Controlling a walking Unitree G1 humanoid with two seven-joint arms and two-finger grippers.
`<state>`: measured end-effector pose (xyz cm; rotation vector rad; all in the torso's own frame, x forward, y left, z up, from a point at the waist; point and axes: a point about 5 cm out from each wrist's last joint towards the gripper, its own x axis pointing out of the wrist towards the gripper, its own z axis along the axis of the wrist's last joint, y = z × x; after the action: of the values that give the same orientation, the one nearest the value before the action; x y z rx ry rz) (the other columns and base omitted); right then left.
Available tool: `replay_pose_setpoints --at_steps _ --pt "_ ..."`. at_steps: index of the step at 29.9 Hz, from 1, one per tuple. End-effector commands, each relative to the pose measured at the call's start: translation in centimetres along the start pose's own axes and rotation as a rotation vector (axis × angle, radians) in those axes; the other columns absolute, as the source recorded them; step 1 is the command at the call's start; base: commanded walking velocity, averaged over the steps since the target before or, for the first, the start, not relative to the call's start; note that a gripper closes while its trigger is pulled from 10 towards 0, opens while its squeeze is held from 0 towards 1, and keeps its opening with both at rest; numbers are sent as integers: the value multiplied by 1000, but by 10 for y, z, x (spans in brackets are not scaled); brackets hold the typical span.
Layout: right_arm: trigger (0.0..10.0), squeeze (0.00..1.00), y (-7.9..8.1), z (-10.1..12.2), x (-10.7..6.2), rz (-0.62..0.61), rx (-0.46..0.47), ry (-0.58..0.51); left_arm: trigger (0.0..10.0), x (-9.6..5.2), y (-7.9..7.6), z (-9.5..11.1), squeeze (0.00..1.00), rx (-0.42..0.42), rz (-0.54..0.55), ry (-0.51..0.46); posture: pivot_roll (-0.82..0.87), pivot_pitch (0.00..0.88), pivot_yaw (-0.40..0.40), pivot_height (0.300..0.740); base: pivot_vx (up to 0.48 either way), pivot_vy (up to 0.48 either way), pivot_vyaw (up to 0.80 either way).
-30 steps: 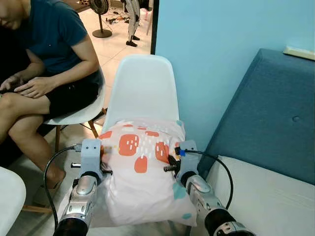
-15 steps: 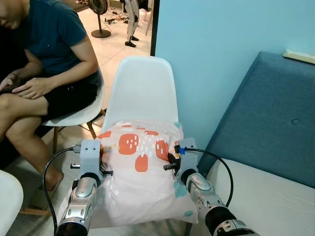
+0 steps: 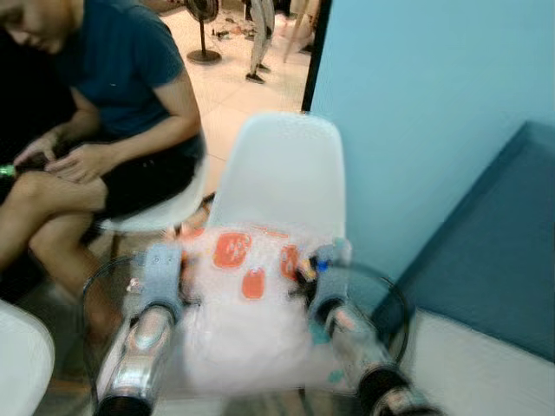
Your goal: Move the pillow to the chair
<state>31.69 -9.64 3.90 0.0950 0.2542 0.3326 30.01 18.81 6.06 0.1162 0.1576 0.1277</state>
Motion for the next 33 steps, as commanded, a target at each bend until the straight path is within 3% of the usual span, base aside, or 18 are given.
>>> replay_pose_setpoints --at_steps 1,15,21,33 --pt "10000 0 -5 -3 -3 -14 6 0 10000 1 -11 10 0 7 -42 -48 -1 110 -45 740 0 0 0" --pt "10000 0 -6 -5 -5 -27 3 3 10000 1 -20 13 0 47 -108 -74 -3 105 -38 740 0 0 0" --pt "10000 0 -4 -3 -4 -14 -4 -2 10000 1 -19 7 0 5 -77 -25 -2 103 -45 740 0 0 0" --pt "10000 0 0 1 0 14 -28 2 10000 1 -13 6 0 -23 -34 -21 2 104 -65 740 0 0 0"
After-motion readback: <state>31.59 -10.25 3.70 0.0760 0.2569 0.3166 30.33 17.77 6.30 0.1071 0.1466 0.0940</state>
